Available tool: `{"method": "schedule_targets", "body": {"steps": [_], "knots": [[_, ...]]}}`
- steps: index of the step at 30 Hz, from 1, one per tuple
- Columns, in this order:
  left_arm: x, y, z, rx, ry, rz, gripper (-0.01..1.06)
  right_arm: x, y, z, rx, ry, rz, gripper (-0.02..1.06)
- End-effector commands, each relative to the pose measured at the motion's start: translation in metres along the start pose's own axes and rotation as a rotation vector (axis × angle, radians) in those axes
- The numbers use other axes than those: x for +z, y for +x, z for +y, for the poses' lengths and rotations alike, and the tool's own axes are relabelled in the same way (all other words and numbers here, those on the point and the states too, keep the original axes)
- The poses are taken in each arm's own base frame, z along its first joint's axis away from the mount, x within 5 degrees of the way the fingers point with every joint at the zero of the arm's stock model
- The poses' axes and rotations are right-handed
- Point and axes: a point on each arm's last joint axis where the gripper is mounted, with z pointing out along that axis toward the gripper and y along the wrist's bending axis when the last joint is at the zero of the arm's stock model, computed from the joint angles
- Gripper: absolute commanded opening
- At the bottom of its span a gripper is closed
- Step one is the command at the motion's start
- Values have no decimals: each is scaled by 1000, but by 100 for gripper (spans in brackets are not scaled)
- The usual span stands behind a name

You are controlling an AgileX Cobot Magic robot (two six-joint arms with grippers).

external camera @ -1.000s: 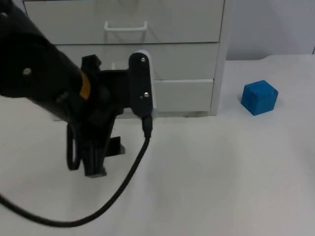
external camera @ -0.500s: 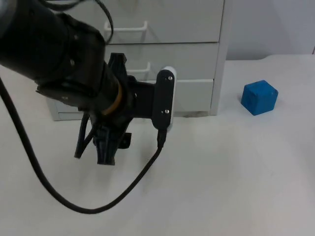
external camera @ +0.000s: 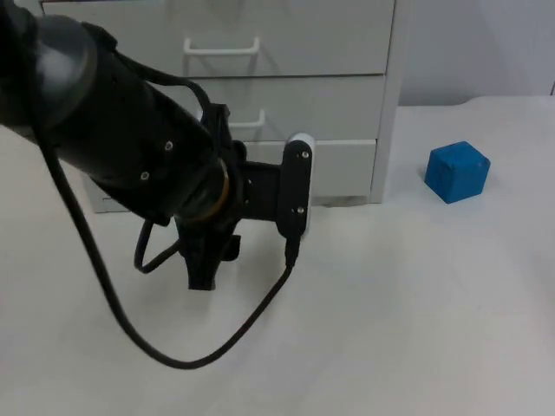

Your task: Open the drawer with the left hand, place the block into the drawer with the right hand, then close the drawer with the left hand.

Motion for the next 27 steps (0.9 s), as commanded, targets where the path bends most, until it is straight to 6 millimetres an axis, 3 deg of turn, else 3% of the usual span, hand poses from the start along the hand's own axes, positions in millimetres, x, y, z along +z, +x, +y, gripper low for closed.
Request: {"method": "schedule_targets", "body": {"steps": [1,9,14,17,19,20,23,27], "knots": [[3,-3,4,-39,-20,5,64,-1,-1,-2,3,10,-11,105],[21,-12,14,-59,-59,23,64,-1,-1,-2,0,13,-11,105],[31,-13,3,-48,-20,21,55,-1,-1,-2,-2,14,-11,105],[38,-12,-5,-40,-2,36,42,-1,-1,-2,-2,14,-11,105],[40,-10,-6,-44,-6,54,28,-1,-1,-2,2,14,-11,105],[40,-10,-6,-44,-6,54,28,-1,-1,-2,2,14,-11,105],[41,-10,-7,-78,-7,57,0,-1,-1,-2,5,14,-11,105],[39,-12,-8,-99,-6,62,0,-1,-1,-2,5,14,-11,105]]}}
